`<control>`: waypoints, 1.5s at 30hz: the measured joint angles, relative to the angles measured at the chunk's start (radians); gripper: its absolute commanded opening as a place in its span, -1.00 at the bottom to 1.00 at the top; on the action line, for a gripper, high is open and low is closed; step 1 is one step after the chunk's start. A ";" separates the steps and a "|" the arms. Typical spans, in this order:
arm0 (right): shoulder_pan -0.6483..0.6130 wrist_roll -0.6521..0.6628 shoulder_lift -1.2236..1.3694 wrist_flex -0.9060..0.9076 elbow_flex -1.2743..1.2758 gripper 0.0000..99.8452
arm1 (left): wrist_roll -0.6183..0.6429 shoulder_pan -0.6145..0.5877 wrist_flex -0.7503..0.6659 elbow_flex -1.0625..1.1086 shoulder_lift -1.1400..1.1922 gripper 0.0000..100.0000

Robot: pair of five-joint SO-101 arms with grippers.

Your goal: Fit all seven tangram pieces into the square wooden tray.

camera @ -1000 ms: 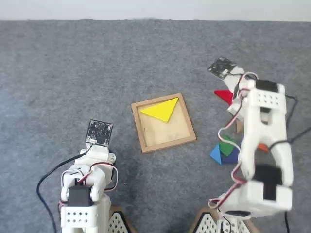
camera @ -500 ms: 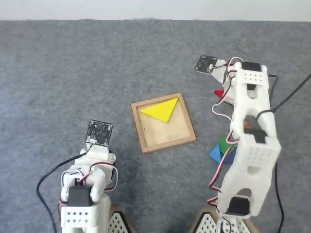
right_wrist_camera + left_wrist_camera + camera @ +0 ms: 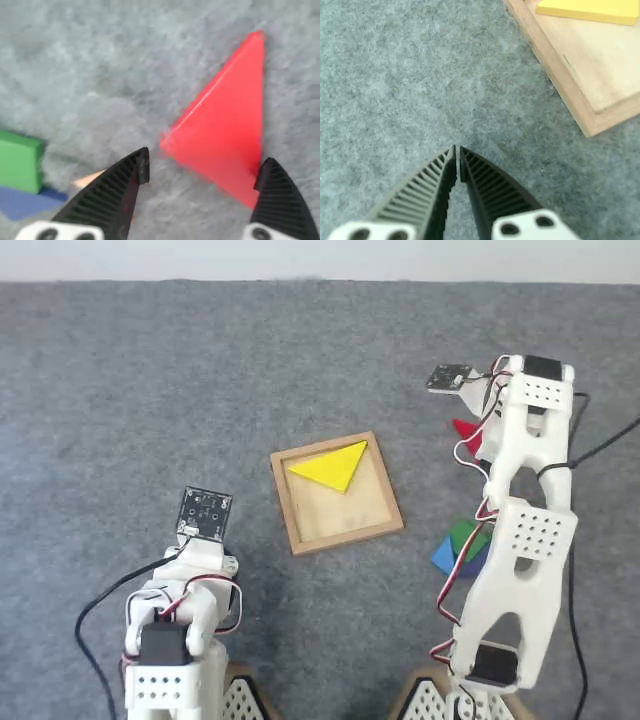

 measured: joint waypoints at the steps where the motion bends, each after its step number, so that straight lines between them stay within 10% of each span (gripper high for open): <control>1: 0.000 -0.003 0.000 0.015 -0.005 -0.53 | 0.000 0.000 0.000 0.000 0.000 -0.97; 12: -0.035 -0.155 0.000 0.064 -0.009 -0.60 | 0.000 0.000 0.000 0.000 0.000 -0.97; 27: -0.230 -0.740 -0.037 0.069 -0.003 -0.60 | 0.000 0.000 0.000 0.000 0.000 -0.97; 36: -0.267 -0.776 -0.440 0.029 0.476 -0.59 | 0.000 0.000 0.000 0.000 0.000 -0.97; 45: -0.287 -0.776 -0.594 -0.288 0.707 -0.12 | 0.000 0.000 0.000 0.000 0.000 -0.97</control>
